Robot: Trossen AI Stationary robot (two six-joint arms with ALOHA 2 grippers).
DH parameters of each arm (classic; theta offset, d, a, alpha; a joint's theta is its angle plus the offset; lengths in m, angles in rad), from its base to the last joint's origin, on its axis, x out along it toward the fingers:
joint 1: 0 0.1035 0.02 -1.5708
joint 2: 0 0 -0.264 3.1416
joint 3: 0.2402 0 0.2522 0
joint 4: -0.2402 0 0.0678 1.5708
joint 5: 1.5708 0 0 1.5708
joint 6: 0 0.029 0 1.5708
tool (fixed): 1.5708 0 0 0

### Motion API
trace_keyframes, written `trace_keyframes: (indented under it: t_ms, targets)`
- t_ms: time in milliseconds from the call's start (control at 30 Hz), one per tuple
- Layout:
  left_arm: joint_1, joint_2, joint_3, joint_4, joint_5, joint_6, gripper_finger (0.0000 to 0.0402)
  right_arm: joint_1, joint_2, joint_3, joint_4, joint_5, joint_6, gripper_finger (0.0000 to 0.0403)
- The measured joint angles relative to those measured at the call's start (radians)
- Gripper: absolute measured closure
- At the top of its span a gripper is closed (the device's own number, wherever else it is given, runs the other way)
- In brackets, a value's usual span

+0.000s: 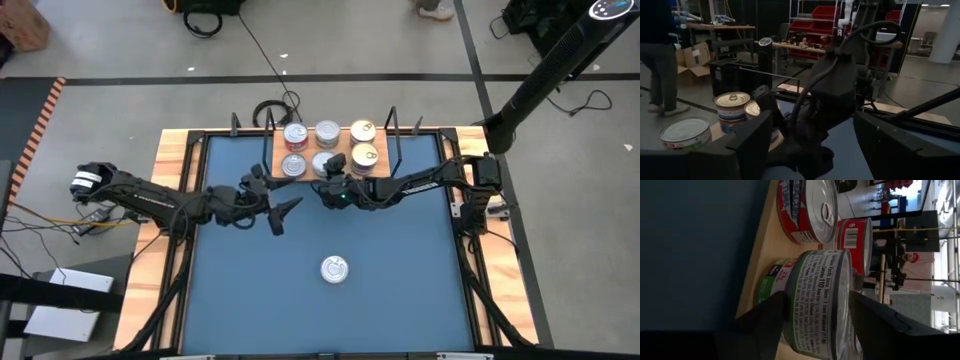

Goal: Stack canned seafood by type on shelf
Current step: Stack the green tuna can on top of the other green tuna can on the shelf, then stack the red tuna can on top of the other red tuna can on the shelf

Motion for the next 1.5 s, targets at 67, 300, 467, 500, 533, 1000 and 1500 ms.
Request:
trace_keyframes:
  t_ms: [67,300,467,500,533,1000,1500]
  targets:
    - [-0.005,0.000,0.000,-0.001,0.000,0.000,0.0120,0.000,0.000,0.000,0.000,0.016,0.000,0.0162]
    - [-0.012,0.000,0.000,-0.002,0.000,0.004,0.0120,-0.013,0.000,0.008,0.000,0.055,0.049,0.0143]
    - [-0.012,0.000,0.000,-0.011,0.000,0.004,0.0120,-0.014,0.000,0.020,-0.019,0.059,0.052,0.0144]
    - [-0.012,0.000,0.000,-0.017,0.000,0.003,0.0120,-0.014,0.000,0.021,-0.019,0.059,0.055,0.0145]
    - [-0.012,0.000,0.000,-0.022,0.000,0.003,0.0120,-0.014,0.000,0.021,-0.021,0.059,0.068,0.0146]
    - [-0.012,0.000,0.000,-0.045,0.000,-0.001,0.0120,-0.014,-0.004,0.023,-0.115,0.063,0.238,0.0157]
    - [-0.012,0.000,0.000,-0.043,0.000,0.000,0.0119,-0.014,-0.060,0.021,-0.134,0.050,0.312,0.0175]
